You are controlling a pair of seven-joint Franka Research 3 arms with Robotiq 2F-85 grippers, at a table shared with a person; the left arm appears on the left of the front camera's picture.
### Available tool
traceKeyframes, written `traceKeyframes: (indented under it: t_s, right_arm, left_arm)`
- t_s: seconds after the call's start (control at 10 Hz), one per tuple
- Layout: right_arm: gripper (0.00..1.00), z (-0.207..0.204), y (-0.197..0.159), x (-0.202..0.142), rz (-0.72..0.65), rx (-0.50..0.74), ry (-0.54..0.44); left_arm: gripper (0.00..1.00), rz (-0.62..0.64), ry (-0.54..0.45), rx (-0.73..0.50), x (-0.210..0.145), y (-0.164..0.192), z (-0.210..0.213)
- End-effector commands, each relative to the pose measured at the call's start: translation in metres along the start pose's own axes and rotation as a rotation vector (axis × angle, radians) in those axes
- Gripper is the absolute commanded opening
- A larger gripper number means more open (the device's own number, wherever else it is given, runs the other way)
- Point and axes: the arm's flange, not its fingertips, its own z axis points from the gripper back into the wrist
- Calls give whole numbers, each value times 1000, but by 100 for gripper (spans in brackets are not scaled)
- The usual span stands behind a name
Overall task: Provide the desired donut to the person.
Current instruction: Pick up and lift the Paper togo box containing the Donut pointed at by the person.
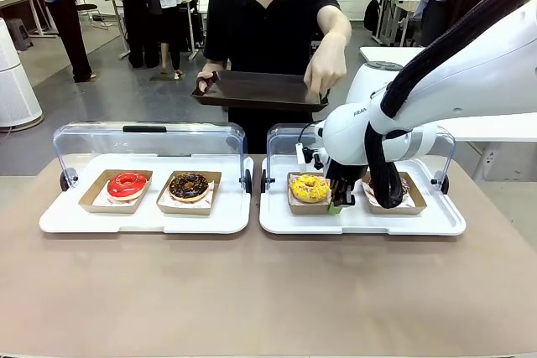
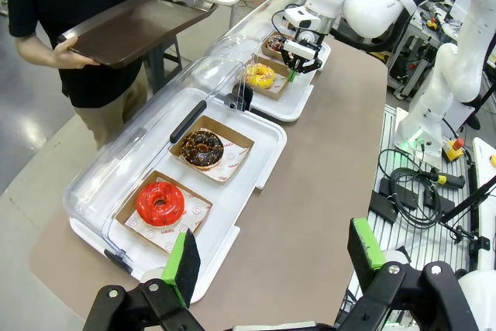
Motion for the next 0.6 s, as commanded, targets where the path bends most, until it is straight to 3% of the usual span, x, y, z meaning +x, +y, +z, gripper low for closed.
traceKeyframes:
  t_s: [0.0, 0.3, 0.5]
  right_arm:
    - [0, 26, 19, 10, 57, -20, 45]
    - [0, 99, 69, 30, 41, 7, 136]
    - [0, 146, 106, 34, 80, -22, 98]
  left_arm:
    - [100, -8, 7, -4, -1, -1, 2]
    - [100, -8, 7, -4, -1, -1, 2]
    - [100, -8, 7, -4, -1, -1, 2]
